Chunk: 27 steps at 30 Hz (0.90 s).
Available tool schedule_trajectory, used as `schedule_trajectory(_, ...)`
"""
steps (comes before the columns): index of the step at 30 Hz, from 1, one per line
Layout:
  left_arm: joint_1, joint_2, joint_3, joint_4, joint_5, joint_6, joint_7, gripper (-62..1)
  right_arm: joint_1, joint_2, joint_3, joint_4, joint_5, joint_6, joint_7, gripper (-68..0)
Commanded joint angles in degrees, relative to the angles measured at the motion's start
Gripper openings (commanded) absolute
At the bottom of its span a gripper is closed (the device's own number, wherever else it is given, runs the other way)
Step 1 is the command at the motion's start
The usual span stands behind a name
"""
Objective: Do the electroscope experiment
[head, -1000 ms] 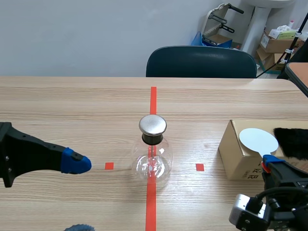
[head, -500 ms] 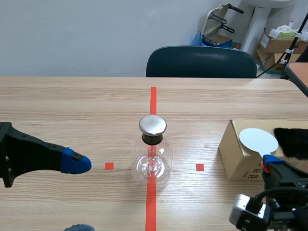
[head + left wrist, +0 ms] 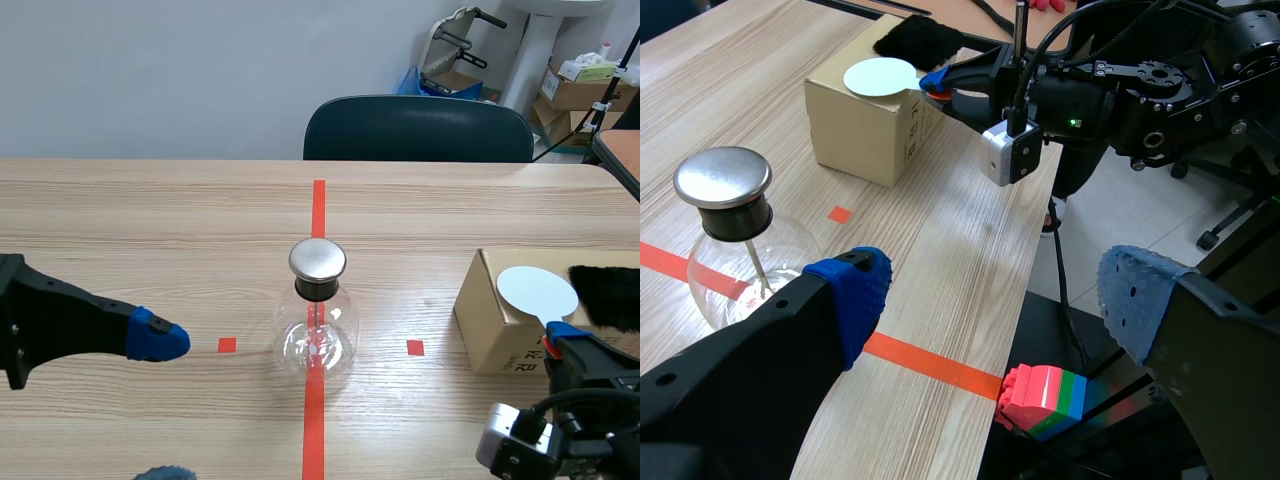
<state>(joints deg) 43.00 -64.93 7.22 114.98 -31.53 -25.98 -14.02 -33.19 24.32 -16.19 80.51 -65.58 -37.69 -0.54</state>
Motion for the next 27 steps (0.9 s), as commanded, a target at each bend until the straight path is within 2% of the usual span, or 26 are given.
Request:
schedule_trajectory(1, 0.1, 0.3, 0.3, 1.3, -0.4, -0.1, -0.9, -15.7, 0.7, 0.9, 0.8, 0.6, -0.2, -0.5, -0.2, -66.4)
schedule_trajectory(24, 0.1, 0.3, 0.3, 1.3, -0.4, -0.1, -1.0, -15.7, 0.7, 0.9, 0.8, 0.6, -0.2, -0.4, -0.2, -66.4)
schedule_trajectory(27, 0.1, 0.3, 0.3, 1.3, -0.4, 1.0, -1.0, -15.7, 0.7, 0.9, 0.8, 0.6, -0.2, -0.4, -0.2, -66.4)
